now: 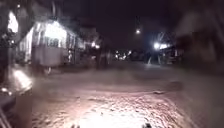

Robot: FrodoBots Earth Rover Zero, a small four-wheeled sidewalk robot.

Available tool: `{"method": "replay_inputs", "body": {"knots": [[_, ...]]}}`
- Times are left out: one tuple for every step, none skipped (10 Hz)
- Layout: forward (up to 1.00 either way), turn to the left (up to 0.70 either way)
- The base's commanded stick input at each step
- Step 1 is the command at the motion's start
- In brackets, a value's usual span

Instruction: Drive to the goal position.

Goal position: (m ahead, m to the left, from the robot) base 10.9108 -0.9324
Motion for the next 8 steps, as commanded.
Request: {"method": "replay_inputs", "body": {"knots": [[0.7, 0.0], [0.7, 0.0], [0.7, 0.0], [0.7, 0.0], [0.7, 0.0], [0.7, 0.0], [0.7, 0.0], [0.7, 0.0]]}}
